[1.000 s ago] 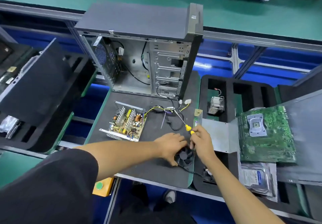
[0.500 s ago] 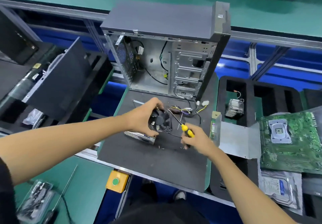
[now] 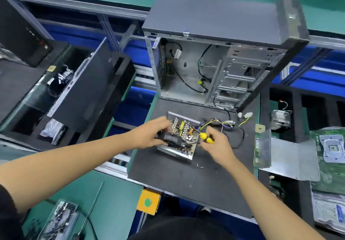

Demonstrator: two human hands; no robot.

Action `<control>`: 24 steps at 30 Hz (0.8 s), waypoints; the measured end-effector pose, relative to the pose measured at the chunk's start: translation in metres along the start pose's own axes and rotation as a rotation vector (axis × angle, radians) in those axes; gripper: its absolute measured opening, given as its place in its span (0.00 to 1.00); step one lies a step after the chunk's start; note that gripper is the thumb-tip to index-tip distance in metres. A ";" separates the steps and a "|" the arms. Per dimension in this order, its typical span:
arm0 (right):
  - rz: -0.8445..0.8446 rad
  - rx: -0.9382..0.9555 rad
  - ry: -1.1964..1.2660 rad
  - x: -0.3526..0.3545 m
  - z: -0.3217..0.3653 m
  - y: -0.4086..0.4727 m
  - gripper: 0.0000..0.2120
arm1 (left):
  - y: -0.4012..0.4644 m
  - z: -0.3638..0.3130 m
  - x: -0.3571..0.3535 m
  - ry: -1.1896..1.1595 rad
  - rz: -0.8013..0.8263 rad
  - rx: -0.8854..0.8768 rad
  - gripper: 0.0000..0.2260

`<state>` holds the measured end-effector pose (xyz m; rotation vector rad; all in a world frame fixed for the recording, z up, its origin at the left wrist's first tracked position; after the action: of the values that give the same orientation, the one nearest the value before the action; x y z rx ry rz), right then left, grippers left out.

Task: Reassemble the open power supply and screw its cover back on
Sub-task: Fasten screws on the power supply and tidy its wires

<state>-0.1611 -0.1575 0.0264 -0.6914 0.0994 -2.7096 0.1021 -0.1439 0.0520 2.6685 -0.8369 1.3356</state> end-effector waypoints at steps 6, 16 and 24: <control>-0.046 -0.063 0.062 -0.014 -0.008 0.001 0.22 | -0.003 0.018 0.005 -0.131 0.014 0.027 0.17; -0.198 -0.015 -0.058 -0.030 -0.008 0.002 0.23 | -0.031 0.019 0.005 0.193 0.013 -0.366 0.18; -0.284 -0.025 -0.055 -0.037 -0.013 0.000 0.19 | -0.045 0.026 -0.006 0.218 0.041 -0.449 0.04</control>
<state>-0.1370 -0.1446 -0.0021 -0.8447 0.0233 -2.9589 0.1402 -0.1096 0.0404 2.1359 -1.0241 1.2391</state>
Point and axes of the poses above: each hand's wrist, its own y-axis towards the middle knuckle, its own x-axis out of the back of the hand, z = x × y, the point moved 4 cm from there along y, towards the middle knuckle, and after that the axes turned 3 degrees about x, right-handed, at the moved point
